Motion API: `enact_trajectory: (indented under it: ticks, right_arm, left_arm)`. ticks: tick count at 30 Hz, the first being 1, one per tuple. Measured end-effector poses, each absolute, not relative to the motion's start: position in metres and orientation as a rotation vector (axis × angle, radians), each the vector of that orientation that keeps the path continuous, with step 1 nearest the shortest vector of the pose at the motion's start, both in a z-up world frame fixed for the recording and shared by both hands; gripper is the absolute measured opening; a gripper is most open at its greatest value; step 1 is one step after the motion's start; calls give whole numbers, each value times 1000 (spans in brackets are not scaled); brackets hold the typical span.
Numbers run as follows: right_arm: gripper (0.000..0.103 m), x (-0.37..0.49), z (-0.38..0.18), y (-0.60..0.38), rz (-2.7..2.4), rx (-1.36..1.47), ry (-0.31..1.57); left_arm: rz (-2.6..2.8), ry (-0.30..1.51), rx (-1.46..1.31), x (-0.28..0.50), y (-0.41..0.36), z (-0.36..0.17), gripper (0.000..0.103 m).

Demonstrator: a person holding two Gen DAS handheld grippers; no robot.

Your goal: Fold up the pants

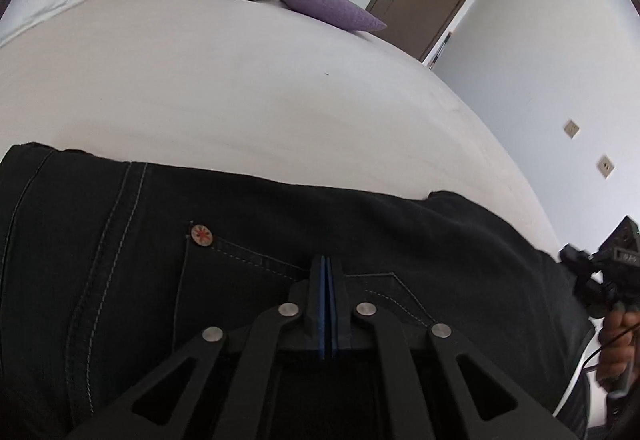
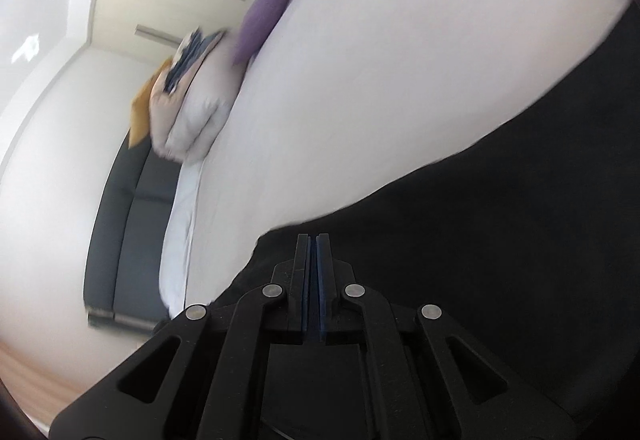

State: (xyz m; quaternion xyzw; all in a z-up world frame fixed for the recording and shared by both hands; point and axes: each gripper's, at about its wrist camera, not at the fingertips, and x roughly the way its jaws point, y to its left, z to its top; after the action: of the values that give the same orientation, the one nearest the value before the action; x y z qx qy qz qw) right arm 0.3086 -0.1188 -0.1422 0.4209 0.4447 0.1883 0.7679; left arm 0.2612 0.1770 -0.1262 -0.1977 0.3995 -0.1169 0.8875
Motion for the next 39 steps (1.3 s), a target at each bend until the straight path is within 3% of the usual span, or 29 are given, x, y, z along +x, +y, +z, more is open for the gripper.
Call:
enact_trajectory:
  ticks: [5,9,13,18,25,34,36,37,38,39]
  right_arm:
    - [1,354,-180,0,567,850,1137]
    - [0,374,-222,26,540,883,1207]
    - [0,368,-224,-28,506,1002,1099]
    - [0,323,-227,-166,298,1217,886]
    - [0,228,-200,-312,39,1256,654]
    - [5,99,-162,-402,-268,1158,510]
    - [13,85,-142,-389,-244,1061,529]
    - [33,78,-136,-381,-208,1046,535]
    - [72,73,-133,-373,-185,1054,531]
    - [88,60,-131,-363,-170,1073,510]
  left_arm:
    - [-251,833,-432,262,179,-132,5]
    - [-259,834,-449,263,183,-135,5]
    - [-257,831,-448,263,183,-136,5]
    - [-253,830,-444,263,181,-136,5]
    - [-249,830,-443,262,182,-137,5]
    - [-232,843,-455,264,180,-134,5]
    - [-206,856,-428,264,176,-127,5]
    - [-178,856,-406,262,172,-122,3]
    - [-160,848,-393,259,164,-115,5]
    - [-167,836,-393,256,156,-108,7]
